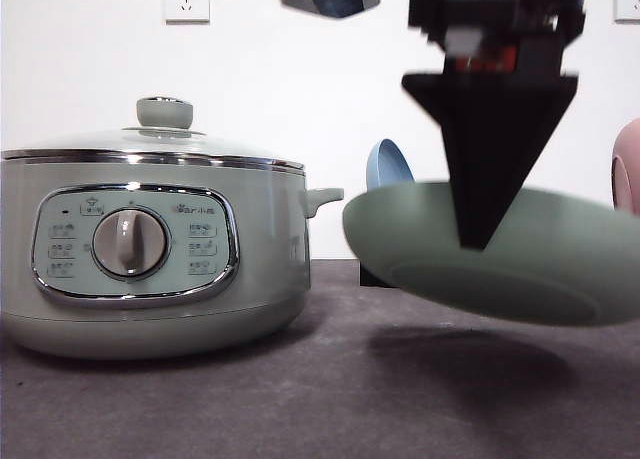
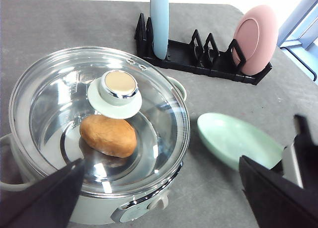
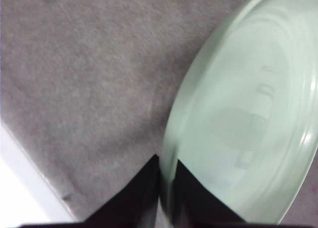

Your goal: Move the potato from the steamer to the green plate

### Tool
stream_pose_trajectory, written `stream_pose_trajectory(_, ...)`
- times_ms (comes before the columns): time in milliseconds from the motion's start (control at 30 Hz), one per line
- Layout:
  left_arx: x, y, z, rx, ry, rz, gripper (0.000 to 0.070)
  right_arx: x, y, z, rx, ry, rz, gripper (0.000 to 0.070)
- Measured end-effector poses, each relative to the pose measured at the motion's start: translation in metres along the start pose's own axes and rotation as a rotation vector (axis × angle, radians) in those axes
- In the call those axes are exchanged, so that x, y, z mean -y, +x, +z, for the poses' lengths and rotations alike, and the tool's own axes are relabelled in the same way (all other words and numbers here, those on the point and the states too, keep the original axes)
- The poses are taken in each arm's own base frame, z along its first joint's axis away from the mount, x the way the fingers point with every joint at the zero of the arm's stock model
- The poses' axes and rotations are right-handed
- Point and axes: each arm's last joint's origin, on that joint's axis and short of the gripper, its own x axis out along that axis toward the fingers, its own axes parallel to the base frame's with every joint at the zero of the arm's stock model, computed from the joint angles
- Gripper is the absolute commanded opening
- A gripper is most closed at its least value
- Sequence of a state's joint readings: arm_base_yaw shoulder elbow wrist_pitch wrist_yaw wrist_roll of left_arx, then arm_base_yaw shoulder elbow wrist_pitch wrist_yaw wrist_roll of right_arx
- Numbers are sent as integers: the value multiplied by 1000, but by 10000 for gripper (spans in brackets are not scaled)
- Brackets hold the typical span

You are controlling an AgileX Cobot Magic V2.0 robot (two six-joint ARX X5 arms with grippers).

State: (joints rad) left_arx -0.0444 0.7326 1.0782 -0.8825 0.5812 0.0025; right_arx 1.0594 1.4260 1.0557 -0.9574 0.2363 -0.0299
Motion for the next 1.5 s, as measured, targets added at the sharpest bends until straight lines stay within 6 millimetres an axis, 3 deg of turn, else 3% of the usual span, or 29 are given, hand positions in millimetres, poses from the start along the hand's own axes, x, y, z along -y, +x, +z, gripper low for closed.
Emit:
stream_pose_trajectory(300,0,0,0,0,0,0,635,-10,42,-2,-70,-15,-17,3)
stream_pose_trajectory(600,0,0,0,0,0,0,635,-16,60,4,-81,-19,-21,10)
stream_pose_trajectory(667,0,0,0,0,0,0,635,-16,62,5,-85,-18,-12,92)
stream_pose_trajectory(800,0,0,0,-1,0,0,635,-18,67,5,-96,-16,34,335)
stream_pose_trajectory(1100,0,0,0,-1,0,0,635,-19,67,4,-97,-15,33,352)
stream_pose_trajectory(1200,0,0,0,-1,0,0,635,-17,61,3,-82,-11,33,352)
stream_pose_trajectory(1300,0,0,0,-1,0,0,635,-13,43,4,-29,0,32,352)
stream_pose_trajectory(1500,0,0,0,-1,0,0,635,10,-23,14,213,77,43,351)
